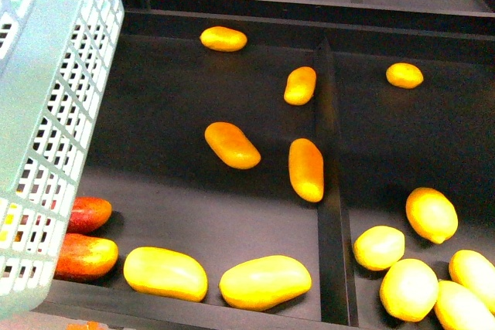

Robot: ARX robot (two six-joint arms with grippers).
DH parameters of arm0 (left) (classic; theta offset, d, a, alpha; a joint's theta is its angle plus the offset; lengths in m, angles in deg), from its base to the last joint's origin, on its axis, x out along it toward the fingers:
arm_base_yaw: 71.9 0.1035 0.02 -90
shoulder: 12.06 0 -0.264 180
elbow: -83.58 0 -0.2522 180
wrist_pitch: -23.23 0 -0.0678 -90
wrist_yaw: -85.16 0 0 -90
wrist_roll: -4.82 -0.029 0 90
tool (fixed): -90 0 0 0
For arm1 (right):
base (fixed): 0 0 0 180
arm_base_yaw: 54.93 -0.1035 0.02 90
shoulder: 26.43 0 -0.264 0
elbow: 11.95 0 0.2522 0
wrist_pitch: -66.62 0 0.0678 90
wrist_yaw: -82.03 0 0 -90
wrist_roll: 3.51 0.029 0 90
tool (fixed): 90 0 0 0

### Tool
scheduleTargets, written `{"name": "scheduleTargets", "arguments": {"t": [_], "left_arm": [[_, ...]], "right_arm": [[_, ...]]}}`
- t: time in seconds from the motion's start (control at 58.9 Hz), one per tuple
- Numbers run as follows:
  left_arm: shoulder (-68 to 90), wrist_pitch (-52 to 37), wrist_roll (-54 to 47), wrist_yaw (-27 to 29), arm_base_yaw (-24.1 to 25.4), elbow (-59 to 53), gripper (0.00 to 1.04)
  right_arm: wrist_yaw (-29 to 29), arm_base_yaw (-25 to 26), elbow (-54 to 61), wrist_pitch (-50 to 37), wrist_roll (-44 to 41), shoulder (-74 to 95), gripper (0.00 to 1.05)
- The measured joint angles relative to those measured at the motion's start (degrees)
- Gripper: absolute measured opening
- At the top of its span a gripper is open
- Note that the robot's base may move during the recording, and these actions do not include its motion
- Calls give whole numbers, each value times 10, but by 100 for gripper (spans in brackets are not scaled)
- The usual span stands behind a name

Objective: Pick lemon and mango into basket

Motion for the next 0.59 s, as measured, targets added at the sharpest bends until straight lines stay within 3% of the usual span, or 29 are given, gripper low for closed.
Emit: {"name": "scheduleTargets", "arguments": {"t": [0.051, 0.136, 0.221, 0.306, 0.441, 0.594], "left_arm": [[0, 0, 5, -13, -2, 0, 29], [40, 87, -99, -51, -11, 47, 29], [95, 68, -232, -50, -28, 77, 29], [146, 41, -300, -42, -39, 98, 29], [228, 22, -337, -58, -64, 137, 29], [302, 41, -367, -120, -114, 194, 29]], "right_arm": [[-2, 0, 0, 0, 0, 0, 96], [-2, 0, 0, 0, 0, 0, 96], [-2, 0, 0, 0, 0, 0, 96], [-3, 0, 0, 0, 0, 0, 96], [-3, 0, 0, 0, 0, 0, 96], [-3, 0, 0, 0, 0, 0, 96]]}}
